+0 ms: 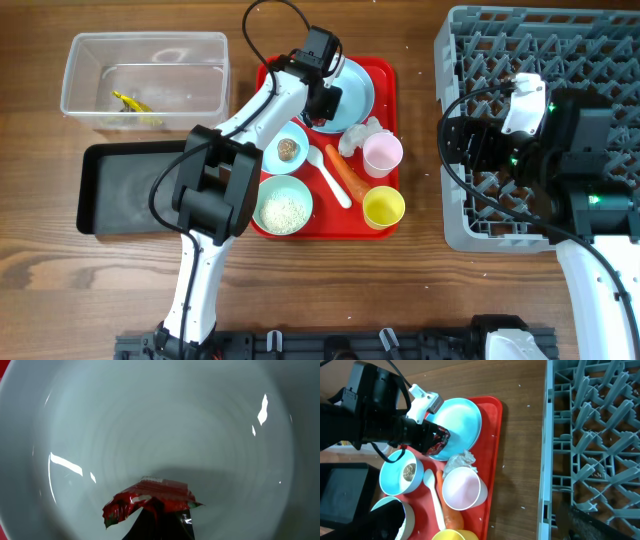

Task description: Sort waste into correct bins and load items into the dishwasher rack

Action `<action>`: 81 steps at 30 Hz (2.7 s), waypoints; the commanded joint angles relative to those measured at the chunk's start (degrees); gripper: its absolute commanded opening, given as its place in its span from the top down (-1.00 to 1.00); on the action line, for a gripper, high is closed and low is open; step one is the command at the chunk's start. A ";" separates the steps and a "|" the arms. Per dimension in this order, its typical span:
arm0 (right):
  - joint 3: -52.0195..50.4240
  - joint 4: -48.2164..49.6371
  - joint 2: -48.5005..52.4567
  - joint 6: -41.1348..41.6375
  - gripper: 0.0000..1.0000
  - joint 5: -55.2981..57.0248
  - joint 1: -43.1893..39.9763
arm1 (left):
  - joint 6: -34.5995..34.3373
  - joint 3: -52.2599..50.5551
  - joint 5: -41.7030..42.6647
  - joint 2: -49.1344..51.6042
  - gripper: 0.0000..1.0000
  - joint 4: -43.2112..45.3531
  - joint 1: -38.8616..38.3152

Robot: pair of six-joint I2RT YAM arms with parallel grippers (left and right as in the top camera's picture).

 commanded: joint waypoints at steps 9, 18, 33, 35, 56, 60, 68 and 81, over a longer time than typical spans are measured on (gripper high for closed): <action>0.87 0.20 0.37 2.84 -0.99 0.11 0.28 | -0.39 7.58 -1.73 -17.75 0.92 -7.93 15.74; 0.87 -0.17 0.37 2.93 -0.99 0.09 0.28 | -5.35 7.34 0.26 -10.54 -1.00 -11.78 30.10; 0.87 -2.23 0.39 2.95 -0.99 0.11 0.28 | 1.33 6.99 15.76 -9.55 -1.00 -22.01 3.34; 0.87 -2.75 0.37 2.95 -0.99 0.11 0.28 | -0.81 5.99 16.57 -7.21 -0.99 -21.07 1.20; 0.87 -3.78 0.37 4.37 -1.00 0.11 0.28 | -1.42 5.51 23.02 2.25 0.88 -14.82 -2.78; 0.87 -3.78 0.37 4.37 -0.99 0.11 0.28 | -1.44 6.40 23.06 0.68 0.92 -14.86 -2.78; 0.87 -3.76 0.37 4.37 -0.99 0.11 0.28 | -1.46 10.25 23.02 -11.26 0.92 -13.62 -1.20; 0.87 -3.43 0.37 4.42 -1.00 0.11 0.28 | -1.84 10.16 3.19 -11.17 -0.01 -14.05 36.48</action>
